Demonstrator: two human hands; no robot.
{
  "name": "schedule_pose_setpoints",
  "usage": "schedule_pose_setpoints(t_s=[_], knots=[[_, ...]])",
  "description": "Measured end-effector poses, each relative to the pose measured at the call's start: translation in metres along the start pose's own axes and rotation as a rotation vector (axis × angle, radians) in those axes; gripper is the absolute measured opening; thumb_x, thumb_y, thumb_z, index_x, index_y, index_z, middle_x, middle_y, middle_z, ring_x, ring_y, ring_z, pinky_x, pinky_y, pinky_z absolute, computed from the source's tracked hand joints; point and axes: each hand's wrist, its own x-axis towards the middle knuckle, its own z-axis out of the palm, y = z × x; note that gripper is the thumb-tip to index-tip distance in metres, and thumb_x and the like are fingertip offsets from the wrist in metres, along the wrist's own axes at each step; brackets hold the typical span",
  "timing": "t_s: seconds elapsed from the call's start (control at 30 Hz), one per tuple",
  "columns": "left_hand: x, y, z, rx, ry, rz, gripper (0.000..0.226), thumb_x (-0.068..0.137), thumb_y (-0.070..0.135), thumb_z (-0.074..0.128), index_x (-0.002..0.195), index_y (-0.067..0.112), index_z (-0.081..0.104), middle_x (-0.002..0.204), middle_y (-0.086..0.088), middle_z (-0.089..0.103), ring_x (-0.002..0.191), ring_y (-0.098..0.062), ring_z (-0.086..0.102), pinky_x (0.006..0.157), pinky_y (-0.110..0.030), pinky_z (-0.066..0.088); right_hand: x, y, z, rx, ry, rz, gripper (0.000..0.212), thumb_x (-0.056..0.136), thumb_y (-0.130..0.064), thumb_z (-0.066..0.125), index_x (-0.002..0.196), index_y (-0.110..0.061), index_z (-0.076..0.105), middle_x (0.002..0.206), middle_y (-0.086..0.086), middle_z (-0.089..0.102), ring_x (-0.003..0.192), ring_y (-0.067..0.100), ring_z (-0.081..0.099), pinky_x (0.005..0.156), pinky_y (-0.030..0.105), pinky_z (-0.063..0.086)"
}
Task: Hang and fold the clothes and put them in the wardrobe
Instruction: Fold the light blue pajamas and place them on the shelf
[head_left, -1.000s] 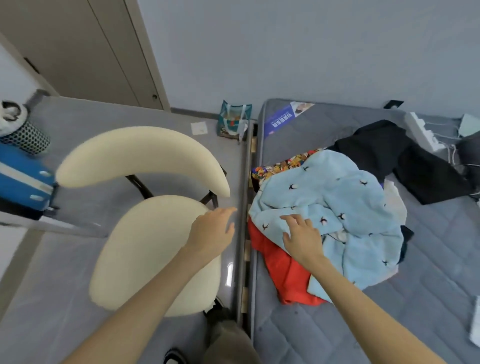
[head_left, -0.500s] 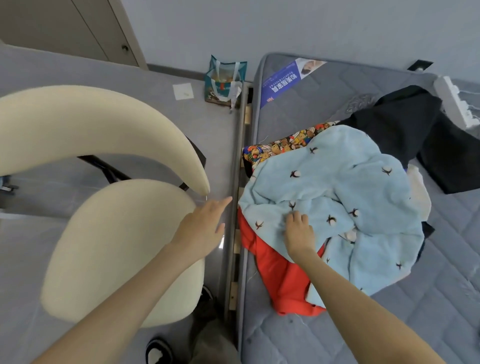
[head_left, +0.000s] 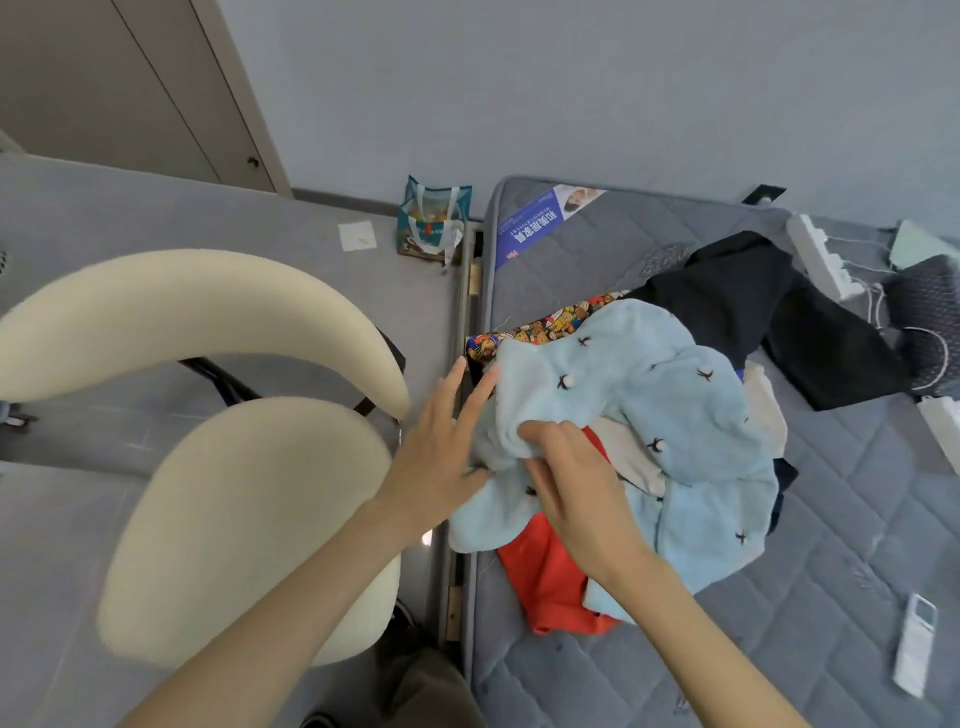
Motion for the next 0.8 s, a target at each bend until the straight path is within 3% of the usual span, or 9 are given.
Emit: schedule_pose_setpoints(t_s=[0.17,0.23,0.3,0.37,0.43,0.5,0.6,0.7,0.8], knots=[[-0.009,0.019,-0.047,-0.059,-0.002,0.264,0.065,0.086,0.032,0.069,0.144,0.030,0.041,0.160,0.011,0.010,0.149,-0.013,0.005,0.115,-0.033,0.017,-0.009,-0.057,-0.028,0.125,0.073,-0.059,0.019,0.089,-0.017,0.046,0.106,-0.025,0.051,0.089,-0.014,0.044,0.081,0.003,0.041,0.077,0.016,0.036],[-0.021,0.026,-0.062,-0.077,-0.018,0.289,0.049,0.090,0.025,0.060,0.138,0.024,0.048,0.150,0.015,0.033,0.143,-0.001,0.018,0.117,-0.025,0.004,-0.014,-0.078,-0.036,0.147,0.128,-0.070,0.017,0.091,-0.020,0.047,0.105,-0.026,0.052,0.089,-0.019,0.042,0.083,-0.002,0.041,0.080,0.012,0.036],[-0.036,0.025,-0.074,-0.075,-0.028,0.239,0.048,0.090,0.011,0.052,0.137,0.016,0.049,0.139,0.008,0.051,0.134,-0.005,0.038,0.117,-0.019,-0.001,-0.016,-0.088,-0.041,0.018,0.164,-0.129,0.017,0.092,-0.020,0.048,0.109,-0.022,0.051,0.089,-0.015,0.047,0.080,0.002,0.044,0.073,0.015,0.040],[-0.063,0.018,-0.093,0.006,0.031,0.213,0.044,0.086,-0.001,0.049,0.129,0.009,0.053,0.123,-0.002,0.060,0.121,-0.018,0.050,0.118,-0.028,0.012,-0.019,-0.104,-0.043,-0.004,0.187,-0.153,0.018,0.093,-0.025,0.051,0.106,-0.015,0.058,0.092,-0.004,0.059,0.082,0.011,0.052,0.072,0.028,0.044],[-0.095,0.008,-0.116,0.095,0.157,0.207,0.033,0.085,-0.004,0.051,0.114,0.009,0.057,0.105,-0.005,0.061,0.103,-0.025,0.054,0.104,-0.035,0.034,-0.021,-0.121,-0.036,0.086,0.176,-0.176,0.029,0.099,-0.035,0.044,0.104,-0.014,0.063,0.105,-0.006,0.064,0.096,0.012,0.058,0.083,0.028,0.045],[-0.130,-0.002,-0.139,0.152,0.260,0.198,0.023,0.086,0.000,0.054,0.105,0.013,0.057,0.095,-0.002,0.057,0.093,-0.024,0.054,0.092,-0.029,0.037,-0.020,-0.134,-0.020,0.188,0.140,-0.135,0.033,0.102,-0.034,0.035,0.113,-0.019,0.062,0.124,-0.008,0.060,0.117,0.009,0.053,0.100,0.023,0.038],[-0.185,-0.013,-0.169,0.224,0.327,0.186,0.026,0.080,0.009,0.057,0.102,0.022,0.051,0.094,0.002,0.057,0.088,-0.018,0.055,0.077,-0.018,0.034,-0.009,-0.132,0.016,-0.073,-0.025,-0.094,0.049,0.090,-0.024,0.044,0.139,-0.019,0.046,0.151,-0.001,0.038,0.138,0.017,0.034,0.112,0.028,0.027],[-0.244,-0.018,-0.196,0.331,0.452,0.189,0.024,0.080,0.015,0.044,0.104,0.018,0.047,0.101,-0.005,0.065,0.091,-0.020,0.061,0.069,-0.029,0.051,-0.004,-0.125,0.064,-0.414,-0.372,0.015,0.080,0.086,-0.032,0.058,0.153,-0.028,0.015,0.162,-0.002,0.005,0.143,0.029,0.017,0.110,0.040,0.031],[-0.297,-0.024,-0.214,0.439,0.558,0.170,0.022,0.086,0.012,0.040,0.107,0.014,0.045,0.105,-0.011,0.069,0.098,-0.021,0.060,0.073,-0.033,0.056,-0.009,-0.138,0.119,-0.499,-0.570,0.048,0.063,0.095,-0.040,0.054,0.150,-0.029,0.025,0.162,-0.004,0.005,0.143,0.027,0.019,0.106,0.041,0.036]])
